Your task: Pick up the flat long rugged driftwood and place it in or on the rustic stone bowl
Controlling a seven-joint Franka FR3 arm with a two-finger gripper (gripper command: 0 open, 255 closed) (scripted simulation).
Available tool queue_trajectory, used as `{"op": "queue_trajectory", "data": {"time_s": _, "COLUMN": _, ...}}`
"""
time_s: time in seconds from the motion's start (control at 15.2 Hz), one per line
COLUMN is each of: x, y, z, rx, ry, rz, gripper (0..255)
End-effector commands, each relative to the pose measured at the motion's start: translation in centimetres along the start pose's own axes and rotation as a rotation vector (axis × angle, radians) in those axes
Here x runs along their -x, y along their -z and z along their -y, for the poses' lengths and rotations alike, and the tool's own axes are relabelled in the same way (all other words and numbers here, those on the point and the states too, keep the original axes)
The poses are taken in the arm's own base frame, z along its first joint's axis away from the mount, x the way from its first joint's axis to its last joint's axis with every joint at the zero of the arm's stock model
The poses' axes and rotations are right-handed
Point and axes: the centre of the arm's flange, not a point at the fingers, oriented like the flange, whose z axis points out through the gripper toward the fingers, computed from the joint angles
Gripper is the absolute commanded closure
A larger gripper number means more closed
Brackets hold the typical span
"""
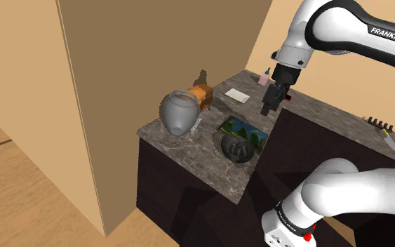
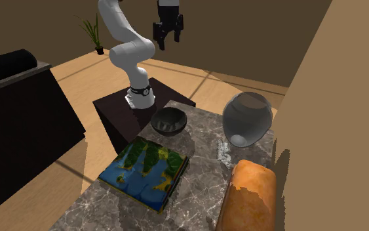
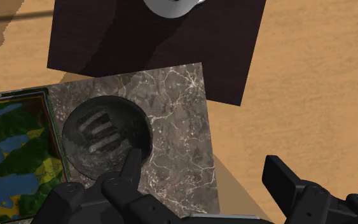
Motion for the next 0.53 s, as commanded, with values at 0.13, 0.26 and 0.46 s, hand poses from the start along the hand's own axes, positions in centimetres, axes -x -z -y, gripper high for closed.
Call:
{"op": "queue_trajectory", "data": {"time_s": 0.13, "x": -2.1, "y": -1.4, "z": -0.3, "rx": 0.005, "ry": -0.020, "rz": -0.007, "gripper": 0}}
{"op": "queue_trajectory", "data": {"time_s": 0.26, "x": -4.2, "y": -2.8, "z": -0.6, "rx": 0.010, "ry": -0.040, "rz": -0.014, "gripper": 0}}
{"op": "queue_trajectory", "data": {"time_s": 0.46, "x": -7.3, "y": -4.9, "z": -1.1, "rx": 0.017, "ry": -0.070, "rz": -0.024, "gripper": 0}}
